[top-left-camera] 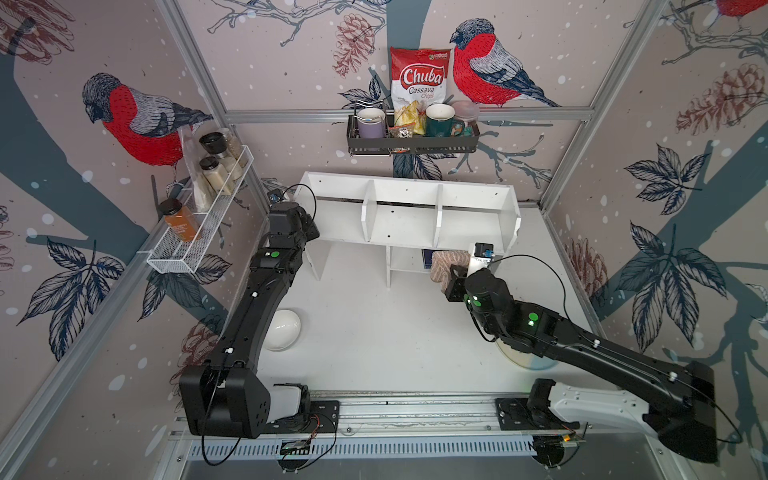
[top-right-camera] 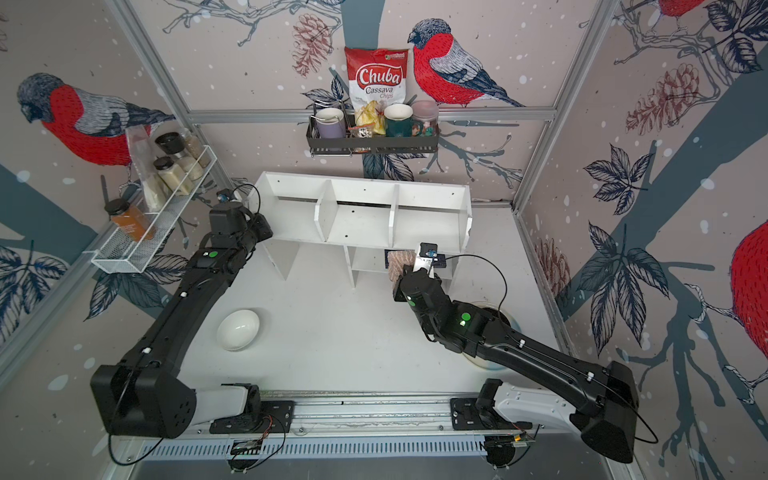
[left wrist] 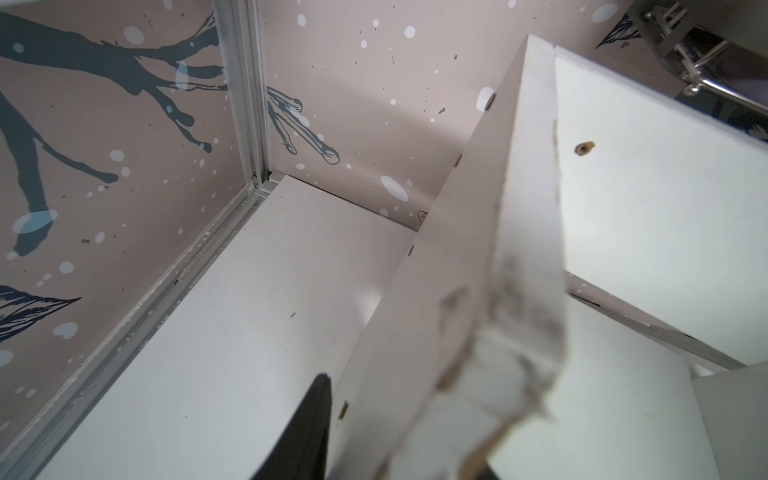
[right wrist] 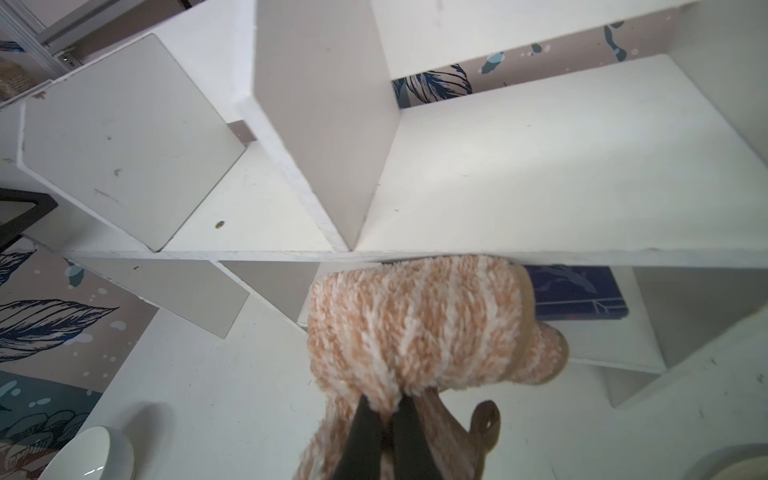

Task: Wipe the bookshelf clean with a cloth
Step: Wipe the dust from the shelf.

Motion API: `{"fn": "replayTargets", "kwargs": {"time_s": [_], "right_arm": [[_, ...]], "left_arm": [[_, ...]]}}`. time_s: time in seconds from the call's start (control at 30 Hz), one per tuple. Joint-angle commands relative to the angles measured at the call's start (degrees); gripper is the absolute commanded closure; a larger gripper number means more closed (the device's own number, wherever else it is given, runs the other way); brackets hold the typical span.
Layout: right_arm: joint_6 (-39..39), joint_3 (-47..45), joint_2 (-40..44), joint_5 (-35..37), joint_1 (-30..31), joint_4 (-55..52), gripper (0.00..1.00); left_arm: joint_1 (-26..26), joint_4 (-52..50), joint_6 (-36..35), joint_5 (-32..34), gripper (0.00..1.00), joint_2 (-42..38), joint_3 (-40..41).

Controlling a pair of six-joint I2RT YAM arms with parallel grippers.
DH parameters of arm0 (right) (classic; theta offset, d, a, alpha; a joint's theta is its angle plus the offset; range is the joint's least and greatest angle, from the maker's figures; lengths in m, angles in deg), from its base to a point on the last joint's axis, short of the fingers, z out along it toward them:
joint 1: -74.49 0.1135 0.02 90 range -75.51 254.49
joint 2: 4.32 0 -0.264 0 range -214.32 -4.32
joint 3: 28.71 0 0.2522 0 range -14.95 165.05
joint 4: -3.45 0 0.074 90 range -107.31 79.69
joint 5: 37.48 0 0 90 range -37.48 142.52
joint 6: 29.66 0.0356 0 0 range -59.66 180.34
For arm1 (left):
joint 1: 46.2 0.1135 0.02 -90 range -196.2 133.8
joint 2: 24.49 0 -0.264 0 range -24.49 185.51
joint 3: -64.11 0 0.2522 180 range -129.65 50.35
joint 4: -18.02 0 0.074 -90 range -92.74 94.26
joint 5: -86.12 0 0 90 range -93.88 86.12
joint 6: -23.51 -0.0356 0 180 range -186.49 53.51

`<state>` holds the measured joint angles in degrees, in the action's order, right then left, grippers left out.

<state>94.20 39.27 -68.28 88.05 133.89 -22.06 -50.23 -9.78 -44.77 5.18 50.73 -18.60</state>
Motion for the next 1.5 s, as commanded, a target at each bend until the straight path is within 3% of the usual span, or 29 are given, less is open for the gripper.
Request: {"fn": "replayTargets", "kwargs": {"time_s": [0.0,0.17,0.27,0.37,0.47,0.63,0.73,0.8,0.93,1.1,1.2,1.33,1.47], "right_arm": [[-4.4,3.9,-5.7,-1.6,0.6,3.8,1.0],[-6.5,11.5,-16.5,-3.1,0.8,7.2,1.0],[-7.4,15.4,-21.7,-3.1,0.9,8.4,1.0],[-8.2,16.1,-22.5,1.3,0.4,8.4,1.0],[-6.1,9.9,-16.6,1.1,-4.4,8.1,1.0],[-4.3,-1.6,0.0,-2.0,-19.9,4.7,1.0],[-3.3,-6.1,7.2,-8.7,-30.7,3.8,1.0],[-4.5,-5.9,8.6,-12.0,-33.7,2.9,1.0],[-8.6,-3.5,5.8,-10.4,-26.8,2.9,1.0],[-12.0,2.0,-4.1,-5.7,-13.2,6.8,1.0],[-12.4,7.1,-10.8,-5.6,-9.6,6.6,1.0],[-11.3,8.1,-10.9,-3.9,-11.8,4.9,1.0],[-8.1,1.9,-2.8,-8.5,-23.7,3.6,1.0]], "left_arm": [[-1.3,1.8,0.9,-5.4,0.76,-0.6,0.3],[-4.7,-2.2,-1.9,0.5,1.0,-2.2,-0.2],[-4.9,-4.9,-1.6,4.5,1.0,-4.3,0.5],[-4.9,-5.5,-2.2,7.9,1.0,-6.3,2.1],[-4.8,-6.2,-3.5,9.8,1.0,-6.7,2.2],[-4.8,-6.4,-4.5,10.3,1.0,-6.3,1.9],[-4.4,-6.0,-6.2,9.3,1.0,-5.6,1.4],[-3.8,-5.7,-7.3,6.2,1.0,-4.6,1.0],[-3.7,-4.8,-8.7,0.7,1.0,-2.3,0.3],[-3.4,-4.8,-9.4,1.0,1.0,-1.6,0.4],[-3.2,-4.7,-9.8,1.1,1.0,-1.9,0.8],[-2.7,-4.6,-10.3,0.1,1.0,-1.5,1.1],[-2.6,-4.9,-11.1,0.0,1.0,-1.5,0.8]]}}
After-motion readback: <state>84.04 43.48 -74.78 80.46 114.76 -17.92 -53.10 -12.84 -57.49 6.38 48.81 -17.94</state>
